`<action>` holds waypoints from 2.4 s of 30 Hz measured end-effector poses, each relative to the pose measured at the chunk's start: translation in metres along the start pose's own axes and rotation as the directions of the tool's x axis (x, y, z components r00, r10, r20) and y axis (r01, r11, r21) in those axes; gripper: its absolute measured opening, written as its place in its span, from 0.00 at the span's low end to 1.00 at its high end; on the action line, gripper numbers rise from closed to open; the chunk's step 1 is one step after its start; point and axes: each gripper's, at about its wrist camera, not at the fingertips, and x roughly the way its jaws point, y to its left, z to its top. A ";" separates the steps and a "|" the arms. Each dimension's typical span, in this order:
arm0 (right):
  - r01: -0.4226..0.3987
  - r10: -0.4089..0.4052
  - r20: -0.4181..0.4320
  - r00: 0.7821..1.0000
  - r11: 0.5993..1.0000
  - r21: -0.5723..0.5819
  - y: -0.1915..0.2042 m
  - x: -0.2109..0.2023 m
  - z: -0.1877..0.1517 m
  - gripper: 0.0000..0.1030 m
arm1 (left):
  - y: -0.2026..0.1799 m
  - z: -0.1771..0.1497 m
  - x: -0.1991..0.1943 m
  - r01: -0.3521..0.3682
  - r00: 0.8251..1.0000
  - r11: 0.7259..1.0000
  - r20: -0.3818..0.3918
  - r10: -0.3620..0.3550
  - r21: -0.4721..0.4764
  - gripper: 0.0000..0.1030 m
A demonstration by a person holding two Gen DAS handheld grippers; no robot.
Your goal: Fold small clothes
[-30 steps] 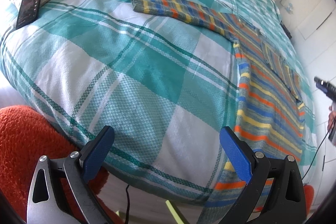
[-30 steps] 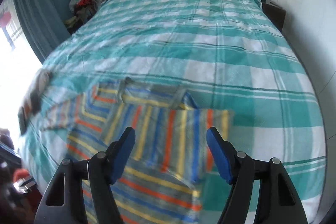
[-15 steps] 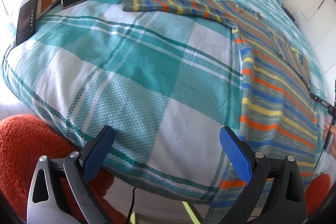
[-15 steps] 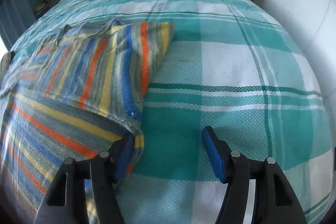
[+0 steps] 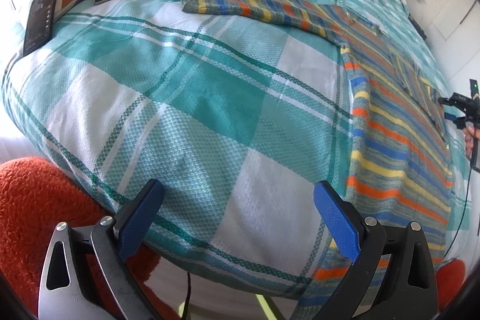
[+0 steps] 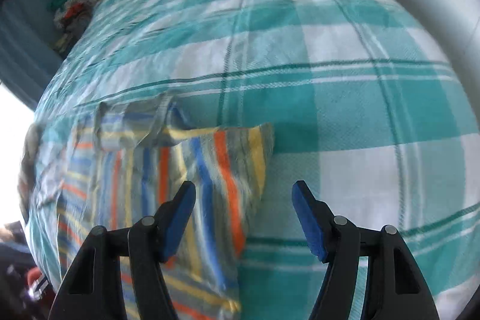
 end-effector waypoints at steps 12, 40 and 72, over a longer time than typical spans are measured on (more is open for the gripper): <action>0.170 -0.161 0.145 0.976 0.984 -0.054 0.015 -0.006 -0.010 0.40 | -0.004 0.002 0.003 -0.010 1.000 1.000 -0.003 0.010 0.026 0.98; 0.058 -0.126 -0.222 0.967 0.955 -0.292 0.010 -0.096 -0.313 0.16 | 0.003 -0.013 -0.006 -0.013 1.000 0.999 0.002 0.013 0.047 0.98; -0.035 0.062 0.166 0.984 0.986 -0.161 0.076 -0.133 -0.373 0.55 | -0.010 -0.017 0.018 -0.104 0.993 0.982 -0.042 0.112 0.156 1.00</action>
